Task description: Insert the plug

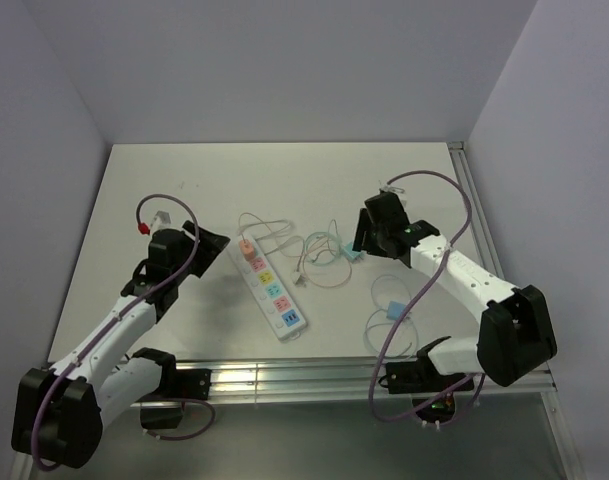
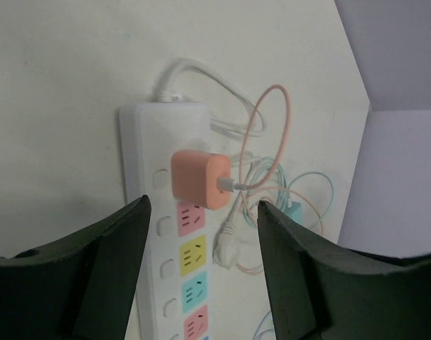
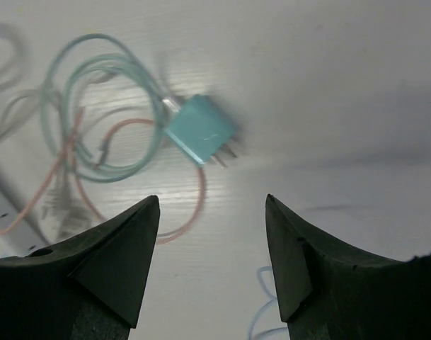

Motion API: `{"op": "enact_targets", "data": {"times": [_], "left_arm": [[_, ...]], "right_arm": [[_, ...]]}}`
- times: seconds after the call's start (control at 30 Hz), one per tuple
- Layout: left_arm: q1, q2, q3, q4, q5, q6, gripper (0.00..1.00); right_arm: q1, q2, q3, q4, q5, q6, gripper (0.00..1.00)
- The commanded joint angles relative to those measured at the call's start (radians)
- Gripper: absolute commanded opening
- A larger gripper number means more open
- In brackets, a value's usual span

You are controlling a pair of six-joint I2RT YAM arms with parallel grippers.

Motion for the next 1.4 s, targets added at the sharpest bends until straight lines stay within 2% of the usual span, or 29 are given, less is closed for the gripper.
{"op": "enact_targets", "data": {"times": [0.0, 0.23, 0.37, 0.63, 0.83, 1.37], "left_arm": [[-0.042, -0.04, 0.062, 0.003, 0.007, 0.025, 0.67], [-0.118, -0.059, 0.13, -0.047, -0.028, 0.062, 0.66], [-0.14, -0.066, 0.133, -0.041, -0.042, 0.067, 0.66], [-0.152, -0.056, 0.125, -0.029, -0.03, 0.077, 0.65], [-0.152, -0.062, 0.13, -0.029, -0.031, 0.085, 0.65], [-0.154, -0.059, 0.136, -0.031, -0.031, 0.086, 0.65]], "right_arm": [[-0.087, -0.038, -0.039, 0.041, -0.073, 0.03, 0.68], [-0.137, 0.113, 0.002, 0.05, -0.101, 0.042, 0.7], [-0.137, 0.188, 0.036, 0.08, -0.148, 0.137, 0.75], [-0.137, 0.279, 0.11, 0.077, -0.111, 0.233, 0.76], [-0.134, 0.331, 0.128, 0.067, -0.111, 0.274, 0.75], [-0.114, 0.35, 0.102, 0.089, -0.069, 0.317, 0.72]]}}
